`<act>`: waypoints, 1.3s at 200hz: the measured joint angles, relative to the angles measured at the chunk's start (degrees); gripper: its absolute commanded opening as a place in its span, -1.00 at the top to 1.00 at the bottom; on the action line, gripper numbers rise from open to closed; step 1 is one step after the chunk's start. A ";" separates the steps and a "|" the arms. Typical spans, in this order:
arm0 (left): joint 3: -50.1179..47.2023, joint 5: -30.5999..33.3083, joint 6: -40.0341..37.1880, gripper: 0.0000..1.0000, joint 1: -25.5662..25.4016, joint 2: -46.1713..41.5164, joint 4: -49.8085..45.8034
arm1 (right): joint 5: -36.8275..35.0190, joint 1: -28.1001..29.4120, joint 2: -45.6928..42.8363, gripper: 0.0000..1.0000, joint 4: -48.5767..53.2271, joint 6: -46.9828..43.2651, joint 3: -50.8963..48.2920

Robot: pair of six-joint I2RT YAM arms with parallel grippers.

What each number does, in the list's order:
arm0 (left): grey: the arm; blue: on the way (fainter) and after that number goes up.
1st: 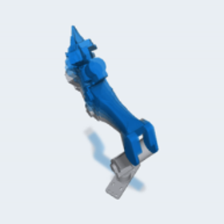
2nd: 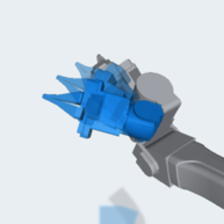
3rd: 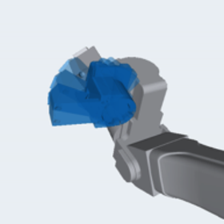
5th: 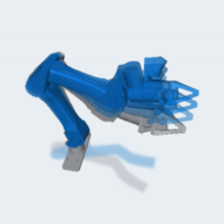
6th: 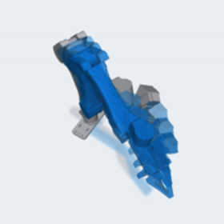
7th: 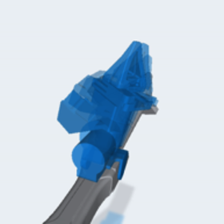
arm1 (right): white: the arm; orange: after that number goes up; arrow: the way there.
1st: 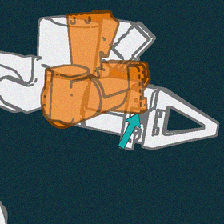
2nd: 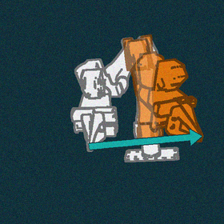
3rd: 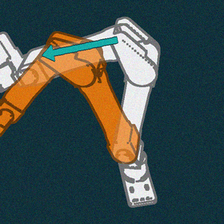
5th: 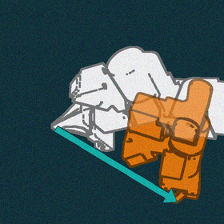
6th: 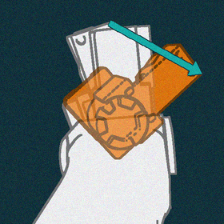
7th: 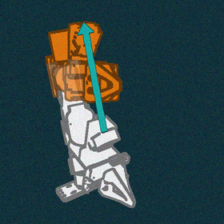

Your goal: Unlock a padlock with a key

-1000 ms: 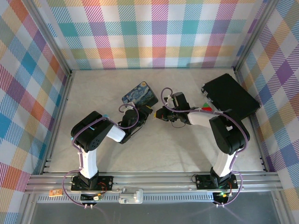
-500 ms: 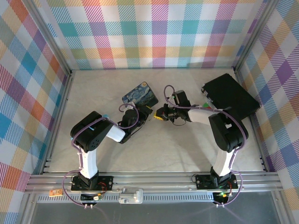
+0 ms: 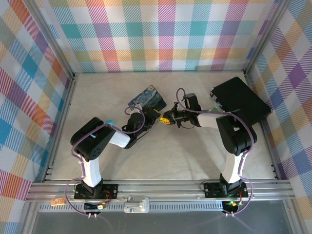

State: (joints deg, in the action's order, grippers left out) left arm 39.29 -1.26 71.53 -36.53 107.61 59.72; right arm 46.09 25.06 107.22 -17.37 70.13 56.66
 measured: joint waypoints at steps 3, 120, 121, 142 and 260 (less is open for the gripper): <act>0.09 0.00 -0.02 1.00 -0.02 0.00 -0.09 | -0.04 0.00 0.00 1.00 -0.02 0.00 0.00; 0.81 -4.55 -0.28 1.00 -0.28 0.02 -1.51 | -8.68 0.90 -5.03 0.09 6.93 -14.62 -1.25; 0.85 -4.61 -0.33 1.00 -0.28 0.02 -1.51 | -8.92 0.87 -5.27 0.09 6.93 -14.78 -1.40; 1.53 -6.58 -0.46 1.00 -0.22 -0.02 -1.62 | -11.23 0.76 -7.48 0.06 7.19 -18.32 -2.97; 1.90 -9.62 -2.16 1.00 -0.57 -0.02 -5.84 | -17.99 1.25 -16.65 0.11 2.08 -25.18 -11.13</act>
State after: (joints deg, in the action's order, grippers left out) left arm 41.19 -10.87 69.36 -37.10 107.59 53.89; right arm 28.10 26.30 90.56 -15.29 44.95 45.54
